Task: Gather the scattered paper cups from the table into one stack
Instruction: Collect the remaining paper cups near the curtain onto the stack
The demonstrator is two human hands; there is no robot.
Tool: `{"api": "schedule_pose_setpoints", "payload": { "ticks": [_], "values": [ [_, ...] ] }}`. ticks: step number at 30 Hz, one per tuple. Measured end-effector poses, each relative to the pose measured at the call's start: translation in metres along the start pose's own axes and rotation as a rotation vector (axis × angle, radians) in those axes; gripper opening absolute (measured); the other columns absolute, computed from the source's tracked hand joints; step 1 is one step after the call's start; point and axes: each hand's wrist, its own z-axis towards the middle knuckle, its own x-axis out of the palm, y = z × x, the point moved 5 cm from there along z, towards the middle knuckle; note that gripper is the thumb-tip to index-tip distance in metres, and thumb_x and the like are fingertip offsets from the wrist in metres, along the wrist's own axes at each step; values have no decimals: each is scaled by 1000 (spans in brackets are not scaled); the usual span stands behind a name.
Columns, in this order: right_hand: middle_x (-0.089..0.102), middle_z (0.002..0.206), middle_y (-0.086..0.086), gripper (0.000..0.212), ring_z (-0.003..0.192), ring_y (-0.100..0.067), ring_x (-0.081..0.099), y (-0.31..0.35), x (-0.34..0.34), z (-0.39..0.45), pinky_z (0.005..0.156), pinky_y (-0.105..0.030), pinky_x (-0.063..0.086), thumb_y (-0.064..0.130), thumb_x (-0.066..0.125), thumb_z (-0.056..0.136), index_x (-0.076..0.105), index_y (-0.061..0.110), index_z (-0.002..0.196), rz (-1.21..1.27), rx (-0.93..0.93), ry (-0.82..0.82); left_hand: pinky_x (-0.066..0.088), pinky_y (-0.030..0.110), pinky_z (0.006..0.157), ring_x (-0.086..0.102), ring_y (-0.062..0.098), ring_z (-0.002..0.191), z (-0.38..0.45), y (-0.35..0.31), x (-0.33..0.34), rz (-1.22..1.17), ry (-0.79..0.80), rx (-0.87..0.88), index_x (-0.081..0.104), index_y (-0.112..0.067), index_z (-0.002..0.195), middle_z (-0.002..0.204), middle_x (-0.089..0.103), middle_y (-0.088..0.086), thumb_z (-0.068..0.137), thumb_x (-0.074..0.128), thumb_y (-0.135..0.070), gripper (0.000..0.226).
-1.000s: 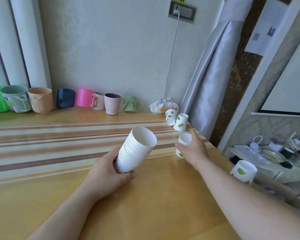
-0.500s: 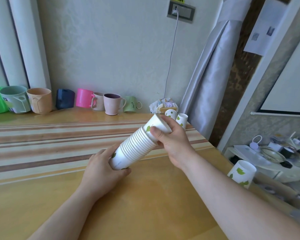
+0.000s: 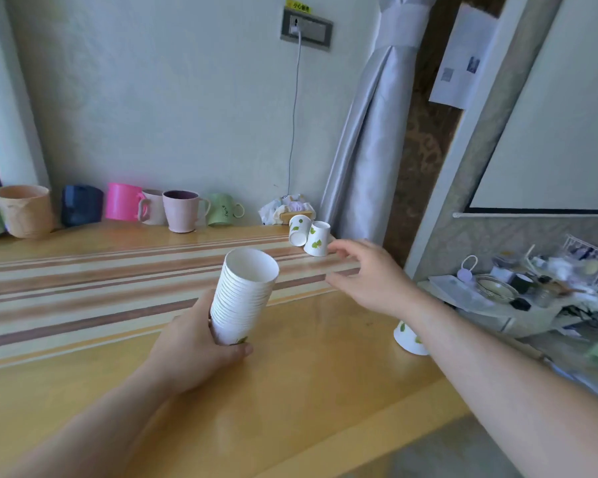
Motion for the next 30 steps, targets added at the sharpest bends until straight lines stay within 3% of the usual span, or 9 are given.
{"api": "schedule_pose_setpoints", "payload": {
  "ticks": [3, 6, 9, 13, 16, 20, 24, 27, 30],
  "values": [
    [52, 141, 8, 67, 136, -33, 40, -46, -34, -12, 109, -52, 39, 61, 70, 83, 51, 53, 147, -476, 194, 170, 54, 32, 83, 68, 3, 101, -4, -28, 25, -6, 110, 18, 52, -49, 127, 106, 72, -29, 63, 97, -50, 78],
    [50, 146, 1, 85, 136, -39, 43, -97, -45, -35, 108, -54, 47, 71, 70, 71, 46, 52, 151, -610, 433, 401, 56, 23, 75, 69, 0, 94, -7, -61, 57, -25, 182, 48, 54, -46, 123, 100, 74, -26, 62, 97, -48, 75],
    [57, 142, -3, 75, 112, -32, 63, -126, -41, -52, 85, -40, 58, 53, 78, 82, 48, 39, 149, -483, 465, 444, 54, 26, 78, 67, 5, 98, -9, -95, 88, 32, 214, 121, 50, -45, 130, 108, 70, -25, 65, 95, -50, 80],
    [69, 112, 3, 33, 94, -21, 66, -125, -44, -58, 70, -37, 54, 37, 79, 86, 62, 32, 113, -144, 346, 161, 59, 32, 80, 67, 0, 95, -10, -114, 109, 34, 188, 129, 49, -49, 131, 110, 68, -25, 67, 94, -44, 78],
    [67, 107, 8, 40, 89, -15, 65, -116, -29, -66, 63, -34, 47, 42, 87, 83, 55, 30, 103, 176, 336, 21, 56, 33, 79, 68, 6, 99, -10, -110, 109, 0, 117, 85, 48, -51, 128, 111, 68, -26, 69, 94, -46, 75],
    [62, 122, 13, 66, 109, -19, 64, -119, -4, -72, 90, -46, 57, 55, 88, 77, 49, 36, 127, -82, 201, 124, 47, 28, 69, 66, 13, 98, -8, -97, 98, -53, 12, 31, 48, -47, 121, 109, 68, -23, 72, 95, -42, 68],
    [52, 152, -1, 110, 142, -36, 42, -117, 5, -67, 106, -54, 48, 52, 77, 79, 10, 42, 166, -265, 164, 264, 57, 33, 76, 71, 15, 94, -14, -81, 95, -84, -35, -16, 46, -50, 123, 110, 68, -26, 74, 92, -47, 68],
    [50, 157, 1, 96, 142, -31, 50, -106, 4, -59, 104, -44, 53, 39, 77, 80, 30, 43, 164, 78, 251, 238, 62, 44, 76, 75, 25, 81, -18, -79, 97, -95, -44, -41, 44, -54, 123, 109, 71, -24, 71, 88, -54, 68],
    [73, 119, -3, 53, 108, -32, 70, -79, -6, -44, 80, -38, 55, 16, 78, 78, 63, 35, 125, 876, 302, -26, 53, 35, 78, 70, 19, 96, -19, -80, 95, -100, -71, -34, 43, -52, 126, 110, 67, -31, 74, 90, -51, 70]
  ]
}}
